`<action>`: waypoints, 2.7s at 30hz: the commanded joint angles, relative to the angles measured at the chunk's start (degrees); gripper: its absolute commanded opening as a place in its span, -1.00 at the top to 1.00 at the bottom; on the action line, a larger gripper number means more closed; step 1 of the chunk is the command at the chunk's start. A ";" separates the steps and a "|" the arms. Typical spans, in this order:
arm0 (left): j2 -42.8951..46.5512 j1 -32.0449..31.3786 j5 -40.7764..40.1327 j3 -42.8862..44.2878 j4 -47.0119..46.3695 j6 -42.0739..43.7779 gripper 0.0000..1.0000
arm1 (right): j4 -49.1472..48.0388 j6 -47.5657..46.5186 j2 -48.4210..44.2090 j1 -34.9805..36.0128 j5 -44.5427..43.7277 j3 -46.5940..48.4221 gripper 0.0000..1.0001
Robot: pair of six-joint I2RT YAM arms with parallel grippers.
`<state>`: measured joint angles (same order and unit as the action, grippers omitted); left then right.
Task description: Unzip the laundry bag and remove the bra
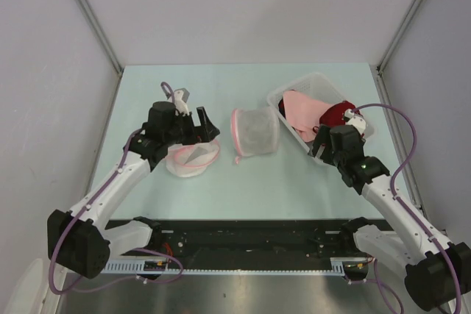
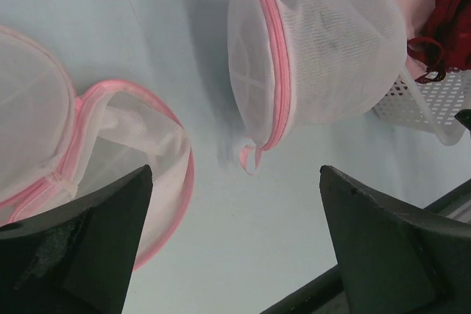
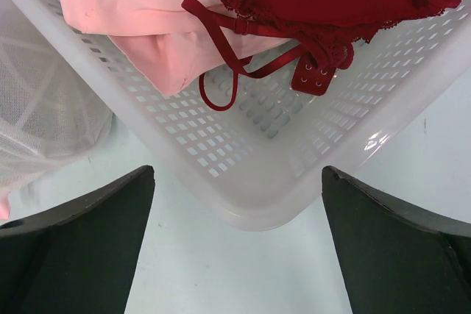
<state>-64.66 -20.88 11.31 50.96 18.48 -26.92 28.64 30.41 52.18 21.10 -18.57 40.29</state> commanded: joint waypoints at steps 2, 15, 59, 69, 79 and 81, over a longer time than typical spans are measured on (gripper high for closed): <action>-0.72 -0.12 2.93 -0.60 -2.04 1.16 -1.00 | -1.31 -0.79 -0.41 -0.01 -0.42 1.72 -0.99; -2.92 -0.21 4.24 0.11 -1.60 3.01 -1.00 | -2.19 -0.53 0.20 0.96 -0.59 1.72 -0.99; -16.98 -31.74 -36.81 28.93 26.70 8.39 0.82 | -3.59 3.42 -1.56 4.03 3.54 1.72 -0.99; -18.59 -34.69 -36.64 32.11 26.02 10.74 -1.00 | -1.75 3.25 -5.86 4.03 2.04 1.72 -0.99; -0.64 -13.23 -13.78 17.69 15.27 3.46 -0.99 | -12.81 2.46 -2.80 15.44 8.73 2.24 -0.99; -0.29 -11.12 -14.03 15.76 15.27 2.75 -0.99 | -14.40 2.55 0.63 20.19 6.19 3.82 -0.99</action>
<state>-64.25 -35.09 -9.63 71.05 36.16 -20.75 21.26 33.43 48.77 34.63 -11.25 40.49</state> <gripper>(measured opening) 0.996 0.994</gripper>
